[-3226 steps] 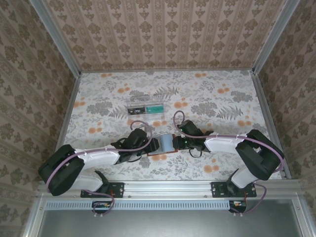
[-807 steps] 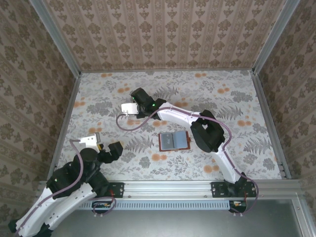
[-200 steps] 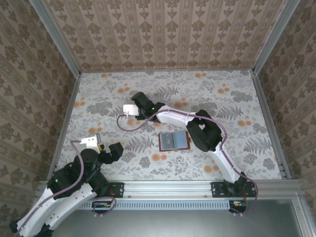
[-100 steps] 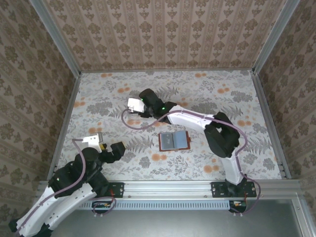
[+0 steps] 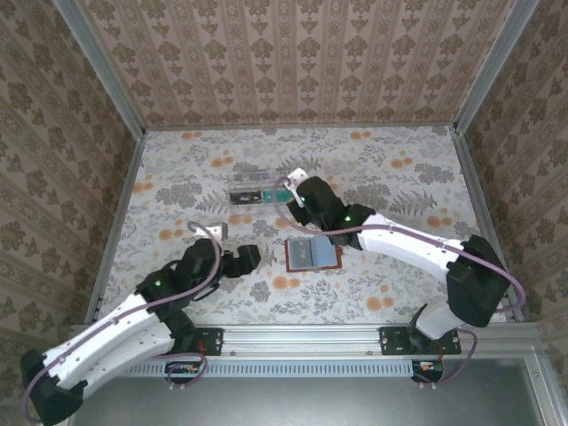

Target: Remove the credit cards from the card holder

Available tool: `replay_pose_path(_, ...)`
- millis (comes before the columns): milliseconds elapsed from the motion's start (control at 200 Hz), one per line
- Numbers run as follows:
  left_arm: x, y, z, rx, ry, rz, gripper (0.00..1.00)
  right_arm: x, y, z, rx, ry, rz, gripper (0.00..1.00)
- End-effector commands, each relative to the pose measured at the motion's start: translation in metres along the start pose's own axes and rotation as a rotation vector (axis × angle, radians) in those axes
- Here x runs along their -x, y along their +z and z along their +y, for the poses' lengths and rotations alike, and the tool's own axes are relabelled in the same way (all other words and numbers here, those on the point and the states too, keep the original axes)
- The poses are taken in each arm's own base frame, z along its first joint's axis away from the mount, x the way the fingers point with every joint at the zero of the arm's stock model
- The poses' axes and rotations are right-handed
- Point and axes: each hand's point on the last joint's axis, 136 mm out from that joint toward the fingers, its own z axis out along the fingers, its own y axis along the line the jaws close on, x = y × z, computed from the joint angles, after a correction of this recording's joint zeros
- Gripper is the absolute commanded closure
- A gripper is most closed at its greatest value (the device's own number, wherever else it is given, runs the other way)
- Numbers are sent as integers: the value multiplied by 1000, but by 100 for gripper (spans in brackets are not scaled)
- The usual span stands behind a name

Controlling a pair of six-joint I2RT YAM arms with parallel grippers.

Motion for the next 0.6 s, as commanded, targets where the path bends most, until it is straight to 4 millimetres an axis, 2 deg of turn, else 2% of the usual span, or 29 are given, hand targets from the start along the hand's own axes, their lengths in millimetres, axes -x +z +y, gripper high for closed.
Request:
replay_pose_path(0, 0, 21, -28, -106, -49, 13, 11, -50, -14, -5, 4, 241, 112, 56)
replay_pose_path(30, -1, 27, -32, -110, -50, 23, 12, -66, -13, -4, 9, 270, 149, 57)
replay_pose_path(70, -4, 34, -37, -111, -46, 34, 13, -72, -22, -5, 32, 328, 155, 58)
replay_pose_path(160, -10, 51, -47, -113, -37, 60, 24, -101, -24, 0, 82, 410, 215, 67)
replay_pose_path(360, -26, 85, -57, -98, -33, 124, 27, -157, -20, -3, 87, 518, 325, 70)
replay_pose_path(480, -37, 104, -63, -102, -34, 164, 31, -178, -16, -9, 80, 573, 369, 70)
replay_pose_path(595, -44, 119, -69, -104, -32, 197, 36, -189, -12, -11, 82, 595, 390, 69)
